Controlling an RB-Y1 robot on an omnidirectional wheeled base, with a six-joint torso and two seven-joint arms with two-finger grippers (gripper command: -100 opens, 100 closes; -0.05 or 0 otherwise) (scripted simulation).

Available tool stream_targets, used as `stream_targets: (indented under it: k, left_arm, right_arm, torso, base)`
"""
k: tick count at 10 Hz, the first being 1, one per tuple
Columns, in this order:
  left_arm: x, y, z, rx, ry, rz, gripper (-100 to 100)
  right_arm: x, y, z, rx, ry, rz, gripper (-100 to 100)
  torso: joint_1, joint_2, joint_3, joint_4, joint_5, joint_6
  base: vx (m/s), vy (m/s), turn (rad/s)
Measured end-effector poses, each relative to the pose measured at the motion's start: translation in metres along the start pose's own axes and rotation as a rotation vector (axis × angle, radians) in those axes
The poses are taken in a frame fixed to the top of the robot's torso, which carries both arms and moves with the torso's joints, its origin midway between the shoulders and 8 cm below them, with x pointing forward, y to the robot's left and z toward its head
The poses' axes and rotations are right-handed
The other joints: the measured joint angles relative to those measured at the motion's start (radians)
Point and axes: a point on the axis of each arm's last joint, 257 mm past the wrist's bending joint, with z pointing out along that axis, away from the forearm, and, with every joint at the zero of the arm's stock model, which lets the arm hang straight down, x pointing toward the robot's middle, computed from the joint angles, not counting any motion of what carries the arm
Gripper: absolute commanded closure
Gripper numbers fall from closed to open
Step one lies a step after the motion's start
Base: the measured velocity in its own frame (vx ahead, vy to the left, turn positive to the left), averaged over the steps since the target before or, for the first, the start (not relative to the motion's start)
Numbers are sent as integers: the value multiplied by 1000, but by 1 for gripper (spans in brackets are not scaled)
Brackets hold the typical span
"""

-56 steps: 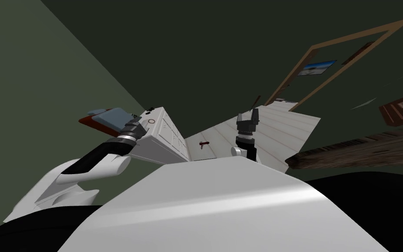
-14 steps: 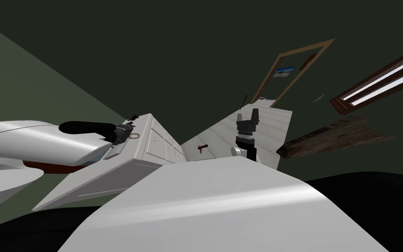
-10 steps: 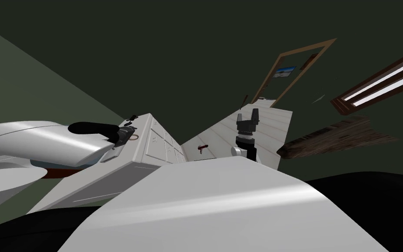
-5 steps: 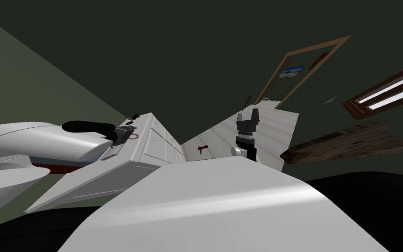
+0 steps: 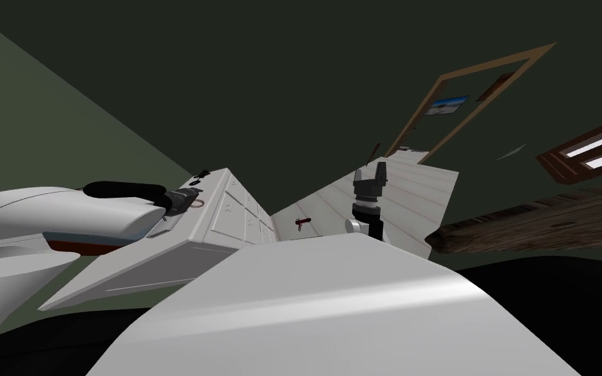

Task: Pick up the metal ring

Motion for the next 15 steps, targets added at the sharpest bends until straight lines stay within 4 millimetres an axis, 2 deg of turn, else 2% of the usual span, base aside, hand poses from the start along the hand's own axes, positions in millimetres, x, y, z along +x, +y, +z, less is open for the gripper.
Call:
stream_targets:
  k: [1,5,6,7,15]
  left_arm:
    - [0,0,1,3,0,4,100]
    - [0,0,1,2,0,3,100]
    - [0,0,1,2,0,3,0]
    - [0,0,1,2,0,3,100]
    - [18,-7,-34,-34,-18,-21,100]
  right_arm:
    - [0,0,0,0,0,0,0]
    - [0,0,0,0,0,0,0]
    - [0,0,0,0,0,0,0]
    - [0,0,0,0,0,0,0]
    - [0,0,0,0,0,0,0]
  torso:
    - [2,1,0,0,0,0]
    - [4,2,1,0,1,1]
    - [4,2,1,0,1,1]
    - [4,2,1,0,1,1]
    - [6,4,2,1,1,1]
  base:
    - [1,-5,10]
    - [0,0,0]
    - [0,0,0]
    - [-18,45,-111]
    - [-32,56,-71]
